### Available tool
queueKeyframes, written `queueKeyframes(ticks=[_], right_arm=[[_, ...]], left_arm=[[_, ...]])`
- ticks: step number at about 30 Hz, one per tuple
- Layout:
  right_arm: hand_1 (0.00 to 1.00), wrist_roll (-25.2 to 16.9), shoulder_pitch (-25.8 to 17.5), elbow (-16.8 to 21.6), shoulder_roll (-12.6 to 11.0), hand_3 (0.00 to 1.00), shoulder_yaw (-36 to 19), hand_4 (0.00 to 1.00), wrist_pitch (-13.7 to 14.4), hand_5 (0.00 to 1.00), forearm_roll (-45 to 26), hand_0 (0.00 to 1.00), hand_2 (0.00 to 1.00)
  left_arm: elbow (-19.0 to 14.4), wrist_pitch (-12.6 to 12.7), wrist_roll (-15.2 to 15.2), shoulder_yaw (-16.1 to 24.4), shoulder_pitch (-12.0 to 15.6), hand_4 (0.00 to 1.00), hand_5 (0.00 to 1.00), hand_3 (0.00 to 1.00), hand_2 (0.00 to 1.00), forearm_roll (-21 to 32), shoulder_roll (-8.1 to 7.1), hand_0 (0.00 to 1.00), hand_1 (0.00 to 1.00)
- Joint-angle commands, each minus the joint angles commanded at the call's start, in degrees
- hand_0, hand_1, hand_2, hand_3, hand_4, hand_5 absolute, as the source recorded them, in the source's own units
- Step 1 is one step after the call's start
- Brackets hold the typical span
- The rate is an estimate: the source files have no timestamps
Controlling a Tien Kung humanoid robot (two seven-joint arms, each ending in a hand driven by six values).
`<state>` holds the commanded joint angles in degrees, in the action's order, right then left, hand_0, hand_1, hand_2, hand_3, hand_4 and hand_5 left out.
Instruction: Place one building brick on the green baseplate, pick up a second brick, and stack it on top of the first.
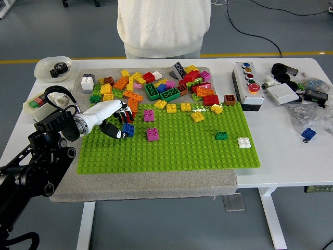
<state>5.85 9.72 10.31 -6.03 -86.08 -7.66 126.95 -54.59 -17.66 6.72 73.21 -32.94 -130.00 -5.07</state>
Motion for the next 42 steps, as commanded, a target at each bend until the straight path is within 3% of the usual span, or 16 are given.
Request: queueKeyframes(ticks=[9,23,42], right_arm=[[0.646,0.0,0.0,0.0,0.0,0.596,0.0,0.825,0.0,0.402,0.1,0.741,0.713],[0.644,0.0,0.0,0.0,0.0,0.596,0.0,0.825,0.0,0.402,0.0,0.741,0.713],[0.644,0.0,0.1,0.0,0.0,0.593,-0.2,0.821,0.1,0.402,0.0,0.741,0.713]], left_arm=[[0.6,-1.5,0.5,-0.4,0.0,0.869,0.002,0.557,0.517,0.0,-0.01,0.587,0.518],[1.2,1.3,0.7,-0.3,-0.1,0.873,0.006,0.556,0.501,0.0,0.17,0.560,0.494],[0.8,0.3,0.0,1.2,0.0,0.859,0.003,0.554,0.502,0.0,0.16,0.550,0.497]])
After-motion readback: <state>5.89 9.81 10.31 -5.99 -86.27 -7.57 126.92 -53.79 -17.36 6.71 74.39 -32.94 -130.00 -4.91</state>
